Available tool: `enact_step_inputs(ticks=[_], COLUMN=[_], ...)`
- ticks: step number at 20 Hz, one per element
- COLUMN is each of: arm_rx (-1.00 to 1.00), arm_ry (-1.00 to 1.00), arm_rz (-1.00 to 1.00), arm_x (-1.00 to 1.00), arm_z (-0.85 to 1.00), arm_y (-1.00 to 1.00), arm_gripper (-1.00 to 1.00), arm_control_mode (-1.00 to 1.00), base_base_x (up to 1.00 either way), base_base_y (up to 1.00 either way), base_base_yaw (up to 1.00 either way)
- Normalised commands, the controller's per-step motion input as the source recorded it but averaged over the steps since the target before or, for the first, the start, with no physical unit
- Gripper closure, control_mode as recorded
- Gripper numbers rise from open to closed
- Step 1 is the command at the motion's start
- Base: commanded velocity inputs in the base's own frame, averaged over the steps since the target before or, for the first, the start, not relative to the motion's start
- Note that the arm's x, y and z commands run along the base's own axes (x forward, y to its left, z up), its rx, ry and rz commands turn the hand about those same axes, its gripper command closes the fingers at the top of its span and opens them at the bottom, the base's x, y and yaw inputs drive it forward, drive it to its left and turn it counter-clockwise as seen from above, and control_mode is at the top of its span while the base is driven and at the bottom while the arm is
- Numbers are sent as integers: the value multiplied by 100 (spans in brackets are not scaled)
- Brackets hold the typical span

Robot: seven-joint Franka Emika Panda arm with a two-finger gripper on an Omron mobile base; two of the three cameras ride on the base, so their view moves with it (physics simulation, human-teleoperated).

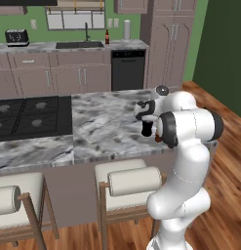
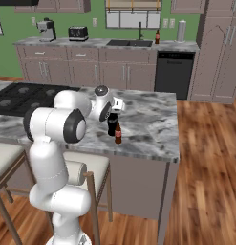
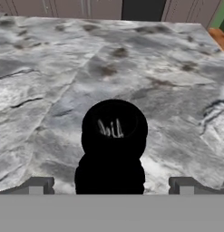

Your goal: Place the large bottle from the dining counter next to the other large bottle outside the sink, and place the small bottle from the dining counter next to the other small bottle inside the sink.

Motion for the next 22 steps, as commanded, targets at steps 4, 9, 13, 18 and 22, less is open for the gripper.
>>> enact_step_inputs(ticks=[4,9,13,18,22], arm_rx=[0,0,0,0,0], arm_ry=[0,0,0,0,-1], arm_rz=[0,0,0,0,0], arm_x=[21,19,22,15,0], arm_z=[-11,-8,-8,-4,0], arm_y=[-1,-1,0,0,0], arm_gripper=[-100,-100,100,100,100], arm_control_mode=[-100,-100,-100,-100,-100], base_base_x=[0,0,0,0,0], base_base_y=[0,0,0,0,0], base_base_yaw=[0,0,0,0,0])
